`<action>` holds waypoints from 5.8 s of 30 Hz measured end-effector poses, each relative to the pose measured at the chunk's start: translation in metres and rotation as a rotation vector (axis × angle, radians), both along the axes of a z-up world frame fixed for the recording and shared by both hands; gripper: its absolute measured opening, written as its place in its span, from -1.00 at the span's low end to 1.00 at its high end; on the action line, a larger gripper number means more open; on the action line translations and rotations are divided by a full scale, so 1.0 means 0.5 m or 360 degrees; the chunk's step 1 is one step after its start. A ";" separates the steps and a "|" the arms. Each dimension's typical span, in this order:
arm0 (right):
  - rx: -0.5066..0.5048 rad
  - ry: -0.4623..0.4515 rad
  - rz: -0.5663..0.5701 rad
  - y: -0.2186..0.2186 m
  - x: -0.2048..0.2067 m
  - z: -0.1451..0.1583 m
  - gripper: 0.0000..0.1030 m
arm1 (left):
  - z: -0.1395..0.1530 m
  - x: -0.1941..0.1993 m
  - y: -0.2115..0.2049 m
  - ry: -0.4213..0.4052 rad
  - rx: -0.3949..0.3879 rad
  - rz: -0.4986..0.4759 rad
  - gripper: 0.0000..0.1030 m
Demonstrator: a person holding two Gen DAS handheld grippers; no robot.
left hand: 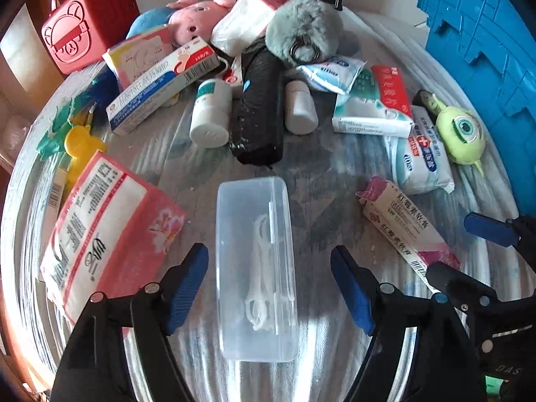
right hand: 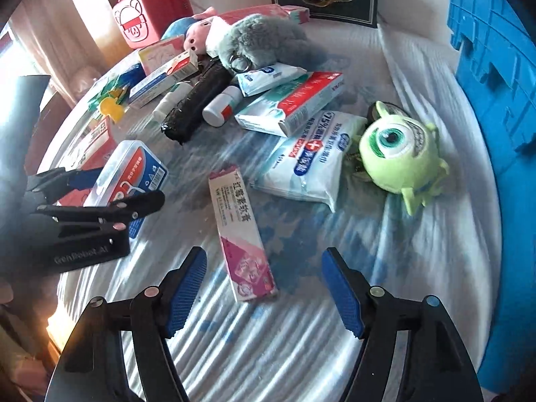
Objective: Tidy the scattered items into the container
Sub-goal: 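Grasp the clear floss box with the left tool while the right tool grasps the pink ointment box, then lift the floss box and ointment box and carry both over the crate, then open both tools to drop the two boxes into the crate, then withdraw both tools from the crate back over the bed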
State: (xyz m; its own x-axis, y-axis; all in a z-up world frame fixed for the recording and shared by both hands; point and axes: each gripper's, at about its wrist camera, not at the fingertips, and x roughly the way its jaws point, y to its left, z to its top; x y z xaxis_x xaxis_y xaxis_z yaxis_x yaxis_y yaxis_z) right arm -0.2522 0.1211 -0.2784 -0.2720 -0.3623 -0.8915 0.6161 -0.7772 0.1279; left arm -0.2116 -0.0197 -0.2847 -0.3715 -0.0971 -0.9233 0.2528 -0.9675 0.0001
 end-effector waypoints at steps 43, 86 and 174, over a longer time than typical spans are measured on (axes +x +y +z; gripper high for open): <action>-0.0085 0.0447 -0.0098 -0.066 0.091 0.190 -0.46 | 0.218 0.110 -0.019 0.0505 -0.0069 -0.0036 -0.38; 0.0137 0.0902 -0.0462 0.772 -0.229 0.696 -0.46 | 0.664 -0.289 0.824 0.0532 -0.0049 -0.0662 -0.38; -0.0464 0.0776 -0.0064 0.573 -0.019 0.792 0.57 | 0.712 0.054 0.429 0.0787 -0.0075 -0.0185 0.18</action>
